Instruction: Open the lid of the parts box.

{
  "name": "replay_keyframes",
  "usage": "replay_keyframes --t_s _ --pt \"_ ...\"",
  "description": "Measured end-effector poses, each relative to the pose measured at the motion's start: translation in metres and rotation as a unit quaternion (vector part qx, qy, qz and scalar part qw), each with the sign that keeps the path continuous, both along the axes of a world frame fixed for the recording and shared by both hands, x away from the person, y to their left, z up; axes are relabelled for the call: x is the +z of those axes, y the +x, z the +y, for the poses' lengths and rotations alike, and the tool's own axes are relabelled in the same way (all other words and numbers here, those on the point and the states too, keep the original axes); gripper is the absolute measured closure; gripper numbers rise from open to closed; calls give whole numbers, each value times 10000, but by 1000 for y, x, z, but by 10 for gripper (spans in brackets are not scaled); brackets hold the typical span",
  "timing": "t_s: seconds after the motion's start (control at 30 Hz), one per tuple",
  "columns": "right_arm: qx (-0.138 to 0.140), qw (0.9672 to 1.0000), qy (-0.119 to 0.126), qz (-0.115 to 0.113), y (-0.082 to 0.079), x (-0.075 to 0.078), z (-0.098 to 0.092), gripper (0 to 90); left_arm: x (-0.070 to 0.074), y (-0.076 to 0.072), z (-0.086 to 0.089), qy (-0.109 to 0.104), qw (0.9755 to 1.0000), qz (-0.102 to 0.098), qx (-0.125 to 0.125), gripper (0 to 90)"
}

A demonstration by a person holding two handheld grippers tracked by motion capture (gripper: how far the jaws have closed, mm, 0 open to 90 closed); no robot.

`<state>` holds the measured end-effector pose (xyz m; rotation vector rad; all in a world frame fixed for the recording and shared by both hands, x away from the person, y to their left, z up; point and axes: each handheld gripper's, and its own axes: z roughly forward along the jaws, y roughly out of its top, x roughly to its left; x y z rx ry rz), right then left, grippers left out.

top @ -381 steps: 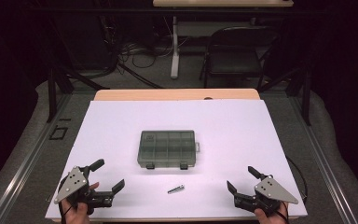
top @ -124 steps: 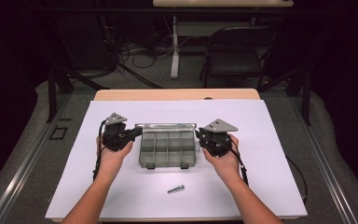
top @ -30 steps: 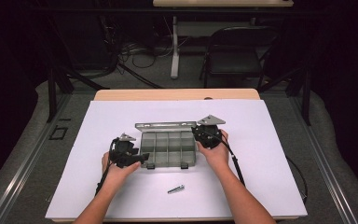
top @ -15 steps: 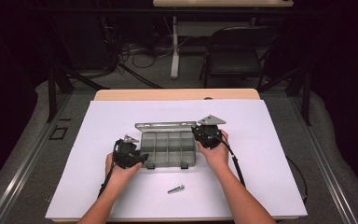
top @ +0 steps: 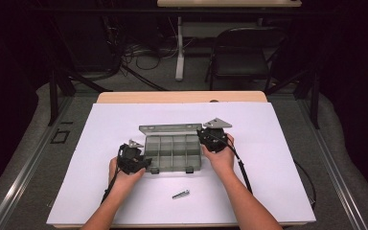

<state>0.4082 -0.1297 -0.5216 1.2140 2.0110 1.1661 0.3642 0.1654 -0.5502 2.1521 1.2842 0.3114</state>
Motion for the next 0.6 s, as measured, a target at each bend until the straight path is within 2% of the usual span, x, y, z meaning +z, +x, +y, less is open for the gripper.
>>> replay_keyframes --t_s 0.33,0.6 --pt "-98 9999 125 25 2 0 0 822 0 -1 -1 2 10000 -21 44 661" --pt "-156 9998 112 58 3 1 1 834 0 -1 -1 4 10000 -19 71 663"
